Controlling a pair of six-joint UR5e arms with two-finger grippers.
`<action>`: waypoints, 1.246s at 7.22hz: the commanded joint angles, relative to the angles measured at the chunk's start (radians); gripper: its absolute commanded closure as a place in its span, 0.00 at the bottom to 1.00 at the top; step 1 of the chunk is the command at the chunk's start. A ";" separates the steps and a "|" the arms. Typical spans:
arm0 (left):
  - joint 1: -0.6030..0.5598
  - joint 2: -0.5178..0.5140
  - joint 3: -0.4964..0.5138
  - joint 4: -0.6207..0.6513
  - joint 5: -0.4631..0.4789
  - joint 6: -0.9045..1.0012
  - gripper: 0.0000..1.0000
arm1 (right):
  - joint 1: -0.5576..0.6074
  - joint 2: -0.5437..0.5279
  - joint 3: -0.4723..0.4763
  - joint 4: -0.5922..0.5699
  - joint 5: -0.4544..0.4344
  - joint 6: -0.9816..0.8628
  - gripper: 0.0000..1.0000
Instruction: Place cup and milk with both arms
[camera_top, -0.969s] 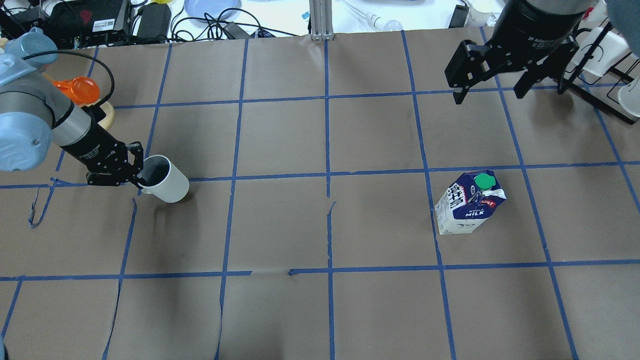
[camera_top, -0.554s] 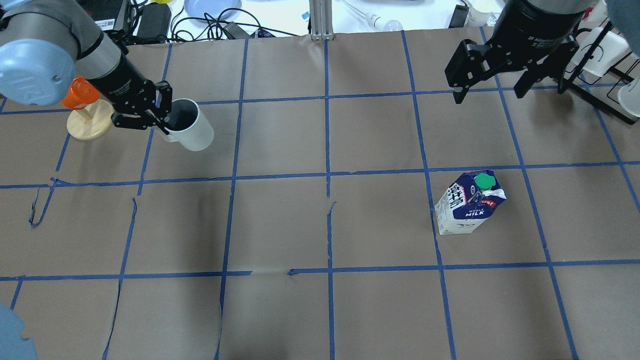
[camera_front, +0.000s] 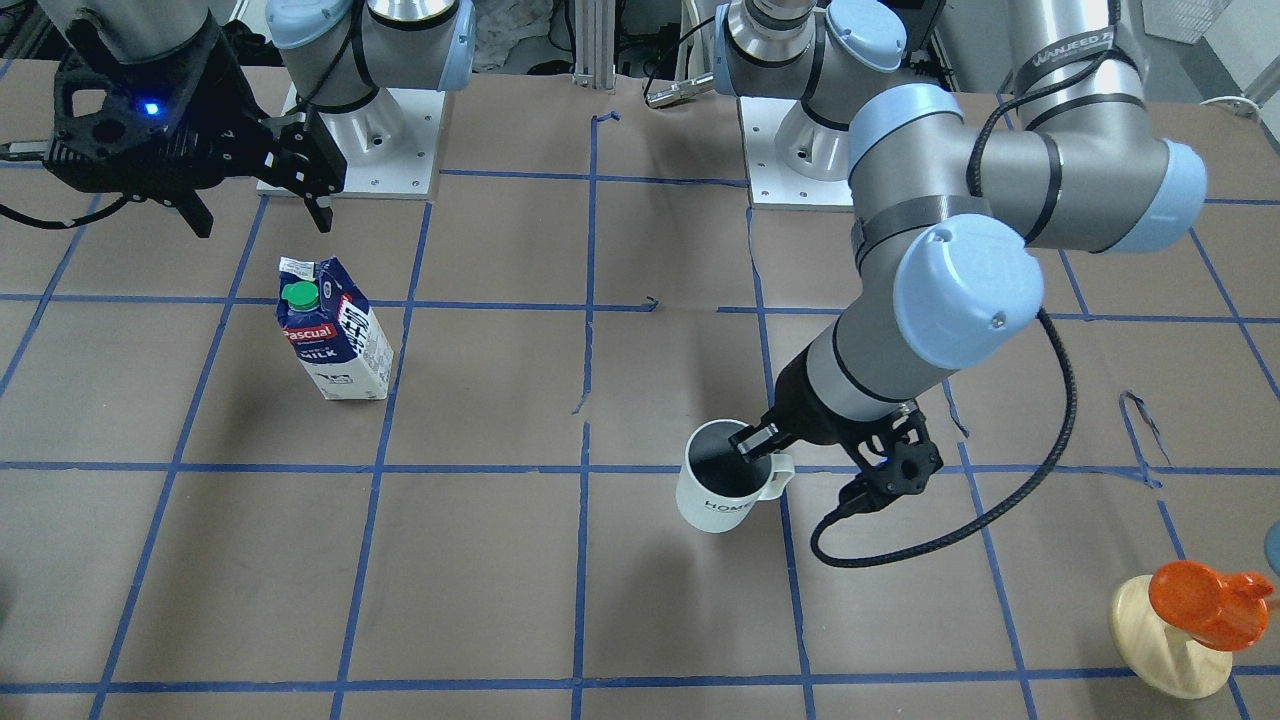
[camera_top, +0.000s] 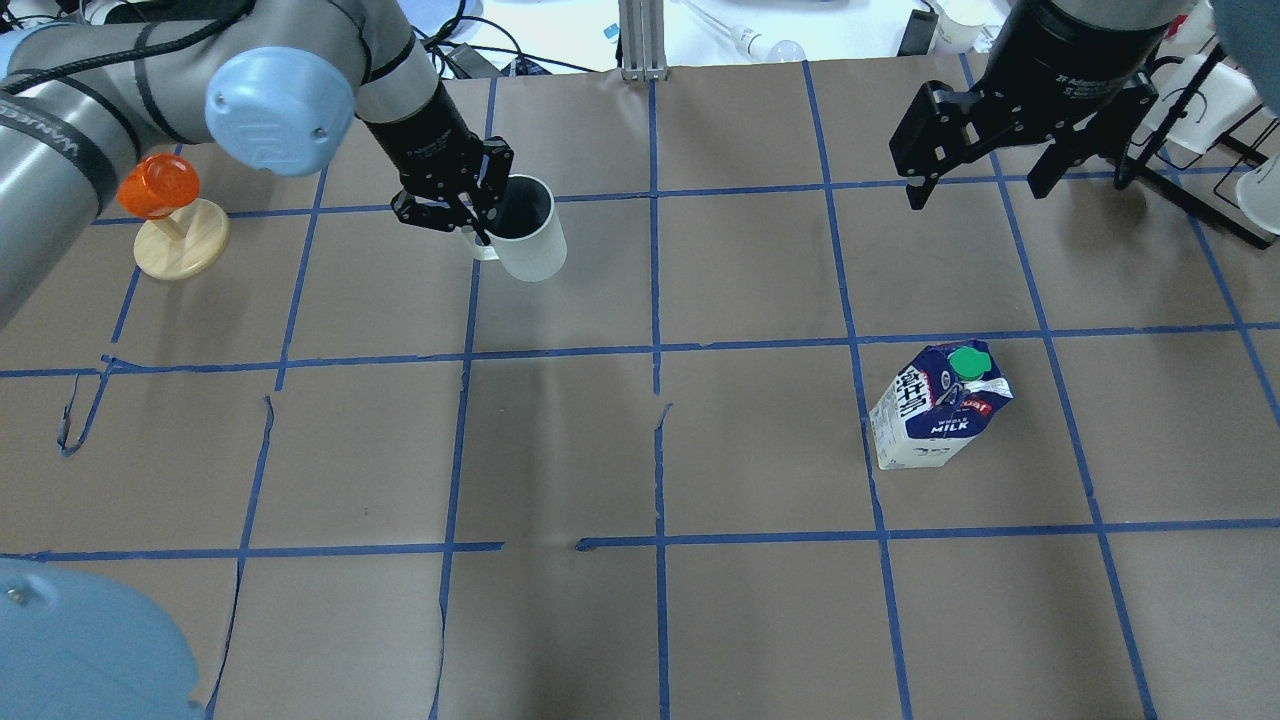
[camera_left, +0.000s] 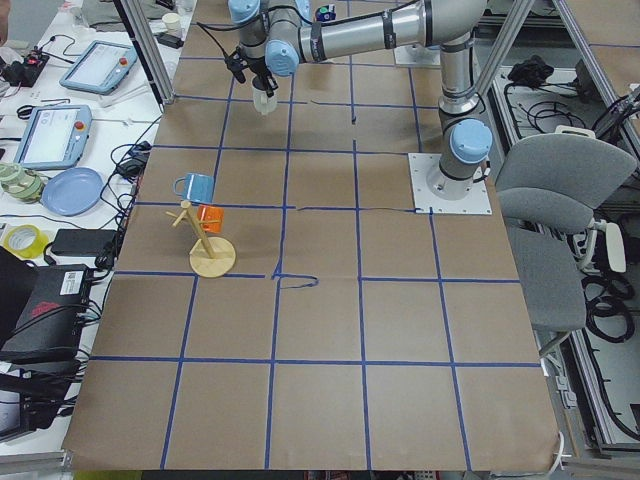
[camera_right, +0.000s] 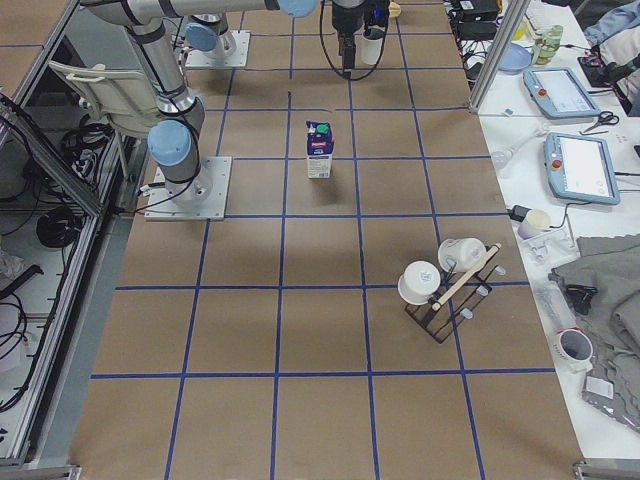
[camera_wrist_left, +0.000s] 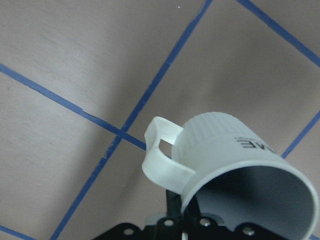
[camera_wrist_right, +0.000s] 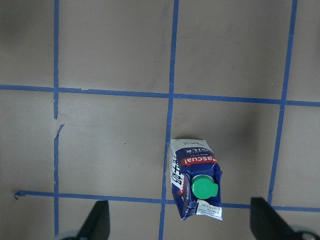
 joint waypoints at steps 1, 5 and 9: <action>-0.063 -0.064 0.021 0.039 -0.051 -0.033 1.00 | -0.016 0.007 0.033 0.006 -0.012 -0.037 0.00; -0.138 -0.129 0.029 0.055 -0.056 -0.100 1.00 | -0.076 0.021 0.387 -0.249 -0.084 -0.087 0.00; -0.166 -0.167 0.022 0.086 -0.074 -0.116 0.57 | -0.066 0.018 0.486 -0.336 -0.087 -0.090 0.49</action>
